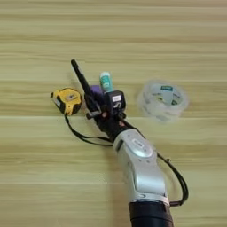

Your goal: Move the objects on the table

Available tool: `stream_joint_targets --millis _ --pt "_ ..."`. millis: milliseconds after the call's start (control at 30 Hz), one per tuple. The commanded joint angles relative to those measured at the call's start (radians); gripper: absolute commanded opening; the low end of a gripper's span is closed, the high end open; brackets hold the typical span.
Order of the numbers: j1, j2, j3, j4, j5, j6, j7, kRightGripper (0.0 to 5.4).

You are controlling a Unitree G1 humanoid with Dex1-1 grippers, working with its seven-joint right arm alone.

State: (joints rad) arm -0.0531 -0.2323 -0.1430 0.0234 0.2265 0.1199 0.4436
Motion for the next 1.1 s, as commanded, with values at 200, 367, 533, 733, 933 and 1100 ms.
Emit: stream_joint_targets --millis 200,367,533,733,933,1100 --pt "0.012 0.015 0.063 -0.187 0.02 0.031 0.002 1.08" --pt "0.034 0.039 0.13 -0.216 0.015 0.048 0.015 1.08" --pt "0.051 0.058 0.189 -0.222 0.004 0.058 0.025 1.08" --pt "0.05 0.073 0.227 -0.168 -0.012 0.054 0.025 1.08" --pt "0.028 0.087 0.237 -0.075 -0.028 0.042 0.016 1.08" --pt "0.008 0.09 0.235 -0.008 -0.039 0.028 0.012 1.08"
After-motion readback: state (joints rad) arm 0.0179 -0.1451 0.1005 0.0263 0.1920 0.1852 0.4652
